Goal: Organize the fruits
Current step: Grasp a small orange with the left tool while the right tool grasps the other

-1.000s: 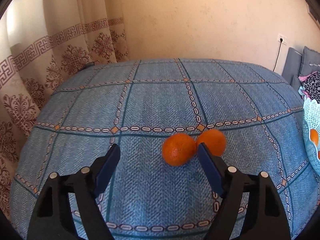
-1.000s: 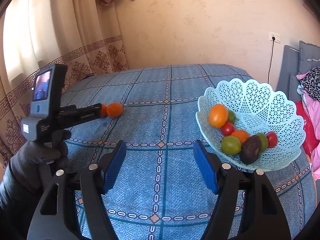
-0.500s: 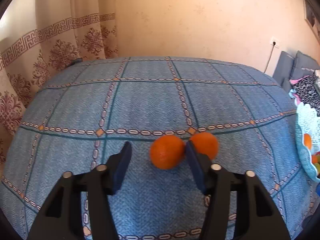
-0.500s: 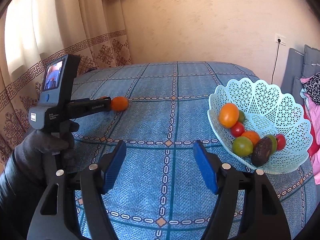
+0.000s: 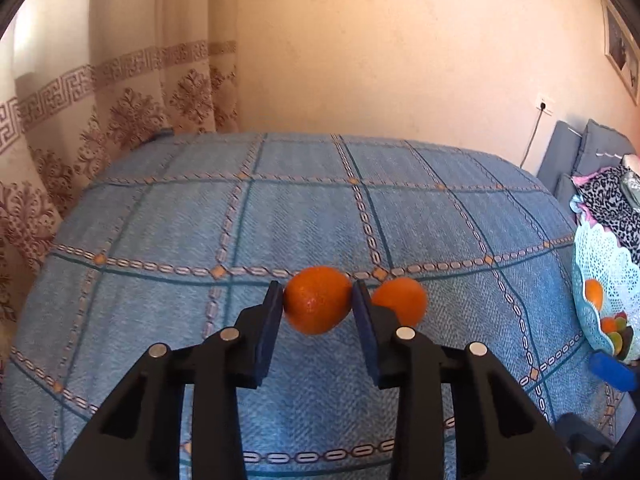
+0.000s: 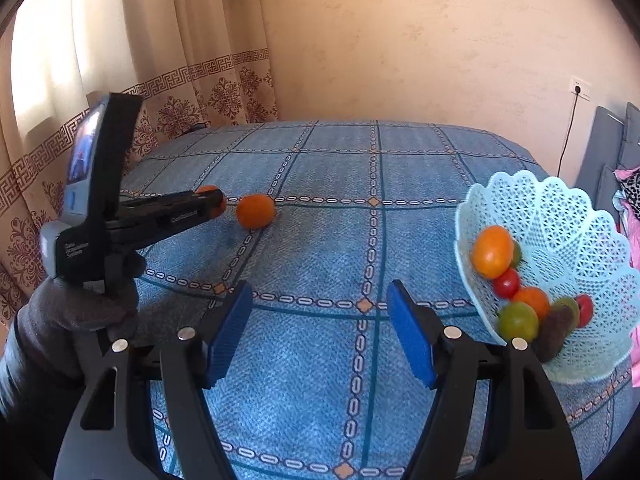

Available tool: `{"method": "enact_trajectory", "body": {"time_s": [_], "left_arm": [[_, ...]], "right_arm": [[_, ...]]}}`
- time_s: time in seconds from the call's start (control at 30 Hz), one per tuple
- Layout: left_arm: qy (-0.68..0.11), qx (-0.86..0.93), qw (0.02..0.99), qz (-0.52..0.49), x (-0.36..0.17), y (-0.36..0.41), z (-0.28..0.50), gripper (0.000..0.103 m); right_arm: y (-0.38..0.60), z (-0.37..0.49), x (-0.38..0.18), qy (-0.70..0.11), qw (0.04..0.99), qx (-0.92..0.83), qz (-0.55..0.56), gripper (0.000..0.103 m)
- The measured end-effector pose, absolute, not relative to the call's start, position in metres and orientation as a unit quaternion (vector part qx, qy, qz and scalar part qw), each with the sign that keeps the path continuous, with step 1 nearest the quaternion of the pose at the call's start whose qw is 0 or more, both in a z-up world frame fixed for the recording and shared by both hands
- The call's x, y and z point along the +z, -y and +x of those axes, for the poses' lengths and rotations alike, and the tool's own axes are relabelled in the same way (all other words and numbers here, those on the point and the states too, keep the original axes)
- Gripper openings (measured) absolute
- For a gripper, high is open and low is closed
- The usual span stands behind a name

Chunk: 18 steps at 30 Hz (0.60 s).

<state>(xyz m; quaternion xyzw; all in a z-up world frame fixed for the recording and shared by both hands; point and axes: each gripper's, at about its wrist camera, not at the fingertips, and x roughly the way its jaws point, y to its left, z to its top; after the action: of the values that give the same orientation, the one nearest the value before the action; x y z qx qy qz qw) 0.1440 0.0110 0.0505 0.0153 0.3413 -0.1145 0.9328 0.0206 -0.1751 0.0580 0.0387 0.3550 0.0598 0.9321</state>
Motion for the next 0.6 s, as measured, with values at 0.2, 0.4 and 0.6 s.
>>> {"method": "enact_trajectory", "body": {"time_s": [0.2, 0.4, 0.6], "left_arm": [[-0.326, -0.096, 0.94, 0.006, 0.064, -0.026, 0.145, 0.036], [-0.33, -0.09, 0.94, -0.004, 0.066, -0.034, 0.147, 0.036], [-0.333, -0.088, 0.939, -0.007, 0.063, -0.036, 0.15, 0.036]], "right_arm": [[0.154, 0.061, 0.044, -0.386, 0.917, 0.091, 0.045, 0.071], [0.133, 0.102, 0.028, -0.411, 0.904, 0.11, 0.048, 0.071], [0.115, 0.139, 0.021, -0.424, 0.898, 0.112, 0.037, 0.071]]}}
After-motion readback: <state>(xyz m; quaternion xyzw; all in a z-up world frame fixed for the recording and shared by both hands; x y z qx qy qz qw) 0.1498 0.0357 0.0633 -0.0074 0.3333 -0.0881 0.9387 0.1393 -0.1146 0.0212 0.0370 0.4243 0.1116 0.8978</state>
